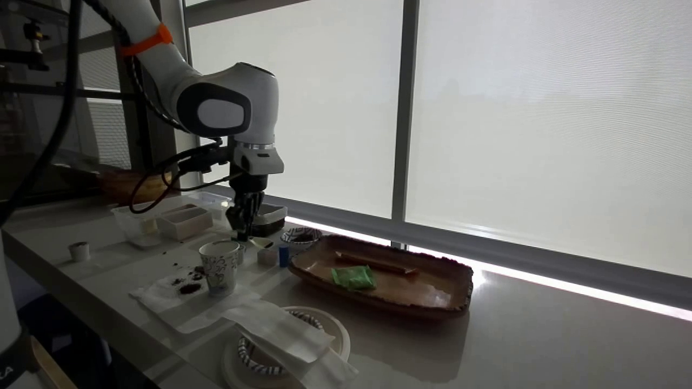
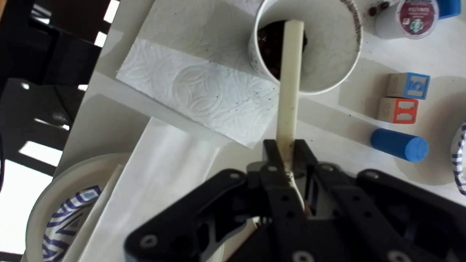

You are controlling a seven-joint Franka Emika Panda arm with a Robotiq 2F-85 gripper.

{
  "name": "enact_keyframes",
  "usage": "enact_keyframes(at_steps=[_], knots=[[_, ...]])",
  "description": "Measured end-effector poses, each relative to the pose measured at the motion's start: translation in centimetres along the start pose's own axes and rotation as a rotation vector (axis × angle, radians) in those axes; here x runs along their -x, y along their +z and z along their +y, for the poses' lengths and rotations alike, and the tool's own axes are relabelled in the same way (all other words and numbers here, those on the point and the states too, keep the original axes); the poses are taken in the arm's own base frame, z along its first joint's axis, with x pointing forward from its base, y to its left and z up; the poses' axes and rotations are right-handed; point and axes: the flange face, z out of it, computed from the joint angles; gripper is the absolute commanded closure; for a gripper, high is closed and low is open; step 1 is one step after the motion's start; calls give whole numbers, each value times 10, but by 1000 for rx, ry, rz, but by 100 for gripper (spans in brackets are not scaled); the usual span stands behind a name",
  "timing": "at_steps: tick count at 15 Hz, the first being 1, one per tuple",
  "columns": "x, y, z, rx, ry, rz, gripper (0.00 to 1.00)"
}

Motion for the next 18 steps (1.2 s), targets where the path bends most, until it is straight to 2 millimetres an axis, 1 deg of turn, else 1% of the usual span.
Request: enact_keyframes(at_steps=[4,6,9,11,14,18], knots=[[11,12,-3,120,-194,92,96],[16,16,-5,150,-274,118,96],[21,22,-7,176,-357,125,96],[21,30,-6,194,-394,126,96],[18,50,-6,196,-437,141,96],[21,87,-7,173,-477,140,96]])
